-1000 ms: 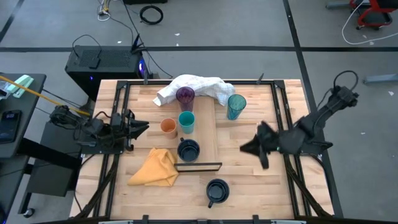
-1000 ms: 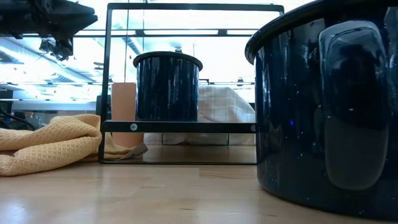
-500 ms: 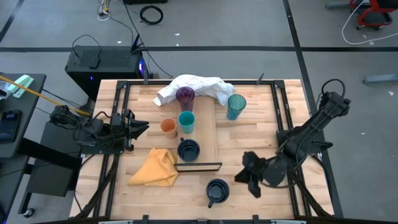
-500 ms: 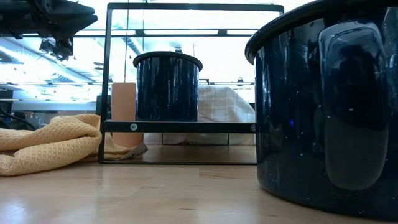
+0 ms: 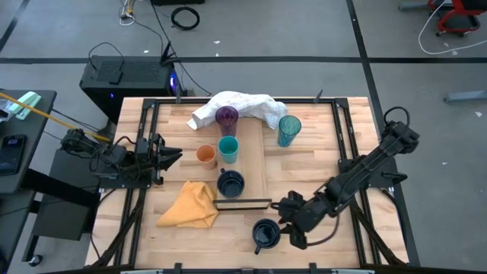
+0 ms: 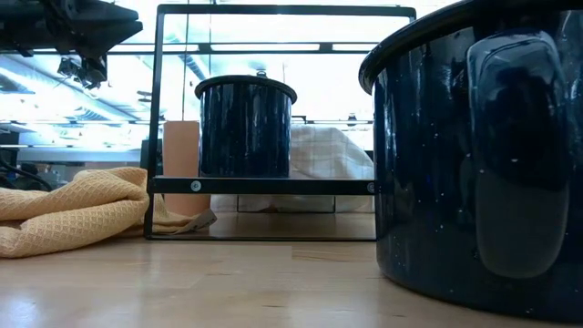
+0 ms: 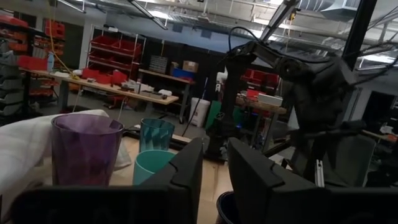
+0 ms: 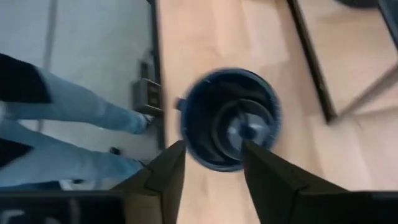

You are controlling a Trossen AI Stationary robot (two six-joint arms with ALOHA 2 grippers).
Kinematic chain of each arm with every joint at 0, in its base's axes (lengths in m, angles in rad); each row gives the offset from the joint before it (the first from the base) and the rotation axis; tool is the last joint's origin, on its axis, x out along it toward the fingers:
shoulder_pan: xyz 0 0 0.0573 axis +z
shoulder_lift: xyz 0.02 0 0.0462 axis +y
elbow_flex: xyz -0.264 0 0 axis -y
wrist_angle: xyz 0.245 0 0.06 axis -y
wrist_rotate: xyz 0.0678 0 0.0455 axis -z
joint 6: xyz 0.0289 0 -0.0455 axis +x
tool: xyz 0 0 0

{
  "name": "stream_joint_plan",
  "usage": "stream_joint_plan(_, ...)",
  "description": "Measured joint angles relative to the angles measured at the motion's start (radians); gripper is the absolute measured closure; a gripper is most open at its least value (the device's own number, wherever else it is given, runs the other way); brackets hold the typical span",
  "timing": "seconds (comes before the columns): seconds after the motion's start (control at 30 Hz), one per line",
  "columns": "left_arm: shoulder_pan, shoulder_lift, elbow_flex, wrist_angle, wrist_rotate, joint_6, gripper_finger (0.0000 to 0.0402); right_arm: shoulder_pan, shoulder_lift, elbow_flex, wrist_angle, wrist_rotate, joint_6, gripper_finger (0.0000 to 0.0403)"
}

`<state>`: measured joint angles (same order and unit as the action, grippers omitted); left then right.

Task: Stack small to large cups/mugs on shelf
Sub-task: Align the black mug with the other black mug on the shelf

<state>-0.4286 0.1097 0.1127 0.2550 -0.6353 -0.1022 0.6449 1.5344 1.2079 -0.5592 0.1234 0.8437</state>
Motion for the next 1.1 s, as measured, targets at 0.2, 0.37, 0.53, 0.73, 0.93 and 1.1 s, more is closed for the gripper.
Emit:
stream_joint_plan(0.2, 0.0, 0.0, 0.0, 0.001, 0.0, 0.0, 0.0317, -0.015, 0.052, 0.0, -0.078, -0.005, -0.004, 0.0208)
stream_joint_plan(0.37, 0.0, 0.0, 0.0, 0.0, 0.0, 0.0, 0.0323, -0.015, 0.077, 0.0, -0.158, -0.005, 0.105, 0.021)
stream_joint_plan(0.53, 0.0, 0.0, 0.0, 0.0, 0.0, 0.0, 0.032, -0.015, 0.072, 0.0, -0.16, 0.003, 0.229, 0.0222)
stream_joint_plan(0.73, 0.0, 0.0, 0.0, 0.0, 0.0, 0.0, 0.0319, -0.015, 0.076, 0.0, -0.157, 0.0, 0.331, 0.0232)
stream_joint_plan(0.93, 0.0, 0.0, 0.0, -0.001, 0.001, -0.001, 0.0326, -0.015, 0.105, 0.0, -0.135, -0.002, 0.328, 0.0237)
stream_joint_plan(1.1, 0.0, 0.0, 0.0, -0.006, 0.001, -0.018, 0.0321, -0.016, 0.14, 0.0, -0.113, -0.004, 0.328, 0.0237)
